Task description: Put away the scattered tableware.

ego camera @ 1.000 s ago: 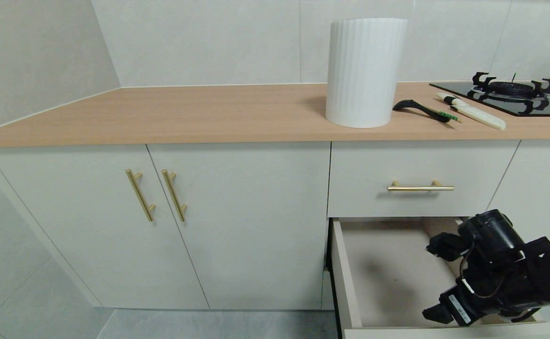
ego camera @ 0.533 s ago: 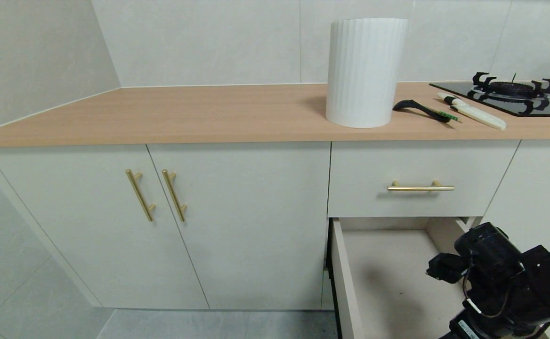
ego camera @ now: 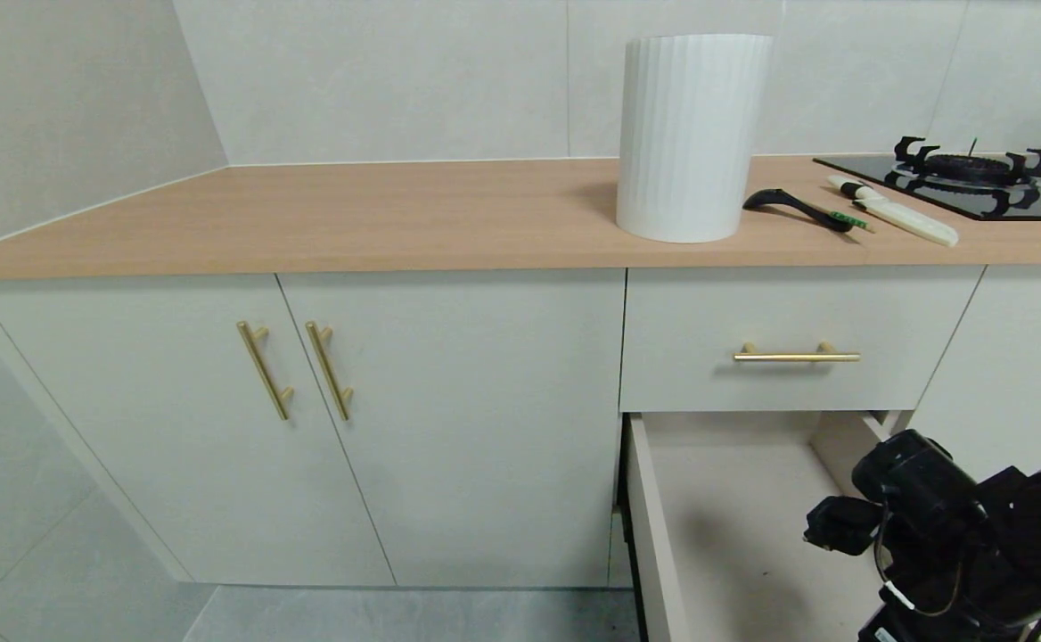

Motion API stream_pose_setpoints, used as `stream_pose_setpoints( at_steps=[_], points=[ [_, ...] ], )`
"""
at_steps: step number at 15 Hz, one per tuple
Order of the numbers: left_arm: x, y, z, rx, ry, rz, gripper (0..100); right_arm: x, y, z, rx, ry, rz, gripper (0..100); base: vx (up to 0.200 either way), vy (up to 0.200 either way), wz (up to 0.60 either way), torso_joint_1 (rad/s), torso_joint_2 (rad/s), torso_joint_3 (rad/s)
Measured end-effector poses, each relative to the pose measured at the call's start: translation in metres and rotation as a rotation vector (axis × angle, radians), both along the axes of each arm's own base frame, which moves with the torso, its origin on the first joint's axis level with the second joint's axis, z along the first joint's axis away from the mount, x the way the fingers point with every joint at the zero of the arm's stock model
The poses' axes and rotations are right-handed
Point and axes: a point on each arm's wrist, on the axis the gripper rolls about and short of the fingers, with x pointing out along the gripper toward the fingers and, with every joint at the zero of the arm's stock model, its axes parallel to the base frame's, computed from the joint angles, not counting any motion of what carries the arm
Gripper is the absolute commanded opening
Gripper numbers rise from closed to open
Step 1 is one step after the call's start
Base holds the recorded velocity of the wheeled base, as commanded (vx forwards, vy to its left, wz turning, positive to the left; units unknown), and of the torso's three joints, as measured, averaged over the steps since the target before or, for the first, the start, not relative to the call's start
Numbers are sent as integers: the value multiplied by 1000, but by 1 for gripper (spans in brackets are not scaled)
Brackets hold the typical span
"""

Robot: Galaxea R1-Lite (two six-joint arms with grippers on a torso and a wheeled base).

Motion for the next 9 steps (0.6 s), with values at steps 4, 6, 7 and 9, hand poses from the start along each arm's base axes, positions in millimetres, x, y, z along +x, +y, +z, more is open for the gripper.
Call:
stream_pose_setpoints(
  at_steps=[4,6,7,9],
  points=[
    [0,0,0,0,0,0,100,20,-3,25,104,-189,-149,100,0,0,0,0,0,0],
    [0,0,0,0,0,0,100,22,-5,44,175,-318,-201,100,0,0,0,0,0,0],
    [0,0,0,0,0,0,100,21,-8,54,201,-370,-214,100,0,0,0,0,0,0],
    [0,0,0,0,0,-1,100,15,-13,73,248,-472,-229,100,0,0,0,0,0,0]
  ],
)
